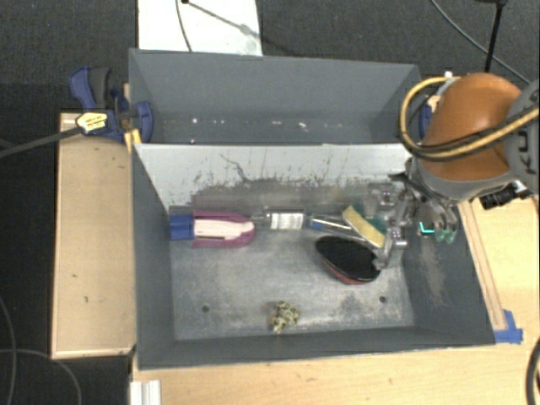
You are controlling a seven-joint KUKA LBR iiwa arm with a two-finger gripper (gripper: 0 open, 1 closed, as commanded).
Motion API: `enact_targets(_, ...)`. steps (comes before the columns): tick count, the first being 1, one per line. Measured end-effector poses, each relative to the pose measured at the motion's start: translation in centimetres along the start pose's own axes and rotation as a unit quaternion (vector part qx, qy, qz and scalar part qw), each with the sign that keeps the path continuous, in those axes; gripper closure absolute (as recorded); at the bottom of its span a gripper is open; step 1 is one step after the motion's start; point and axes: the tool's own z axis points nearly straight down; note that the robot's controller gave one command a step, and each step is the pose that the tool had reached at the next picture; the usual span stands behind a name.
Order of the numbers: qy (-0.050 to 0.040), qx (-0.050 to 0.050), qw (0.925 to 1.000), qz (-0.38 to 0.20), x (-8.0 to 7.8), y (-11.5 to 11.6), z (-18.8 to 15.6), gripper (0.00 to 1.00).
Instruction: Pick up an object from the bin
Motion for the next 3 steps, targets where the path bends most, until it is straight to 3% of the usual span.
enact_targets(1, 0.0007, -0.001, 0.9982, 0.060, 1.3, 3.9, 11.2, 0.00)
enact_targets(2, -0.0022, -0.001, 0.9934, 0.115, 2.8, 3.4, 7.6, 0.00)
enact_targets(3, -0.0047, -0.001, 0.9643, 0.265, 3.1, 2.0, 6.6, 0.00)
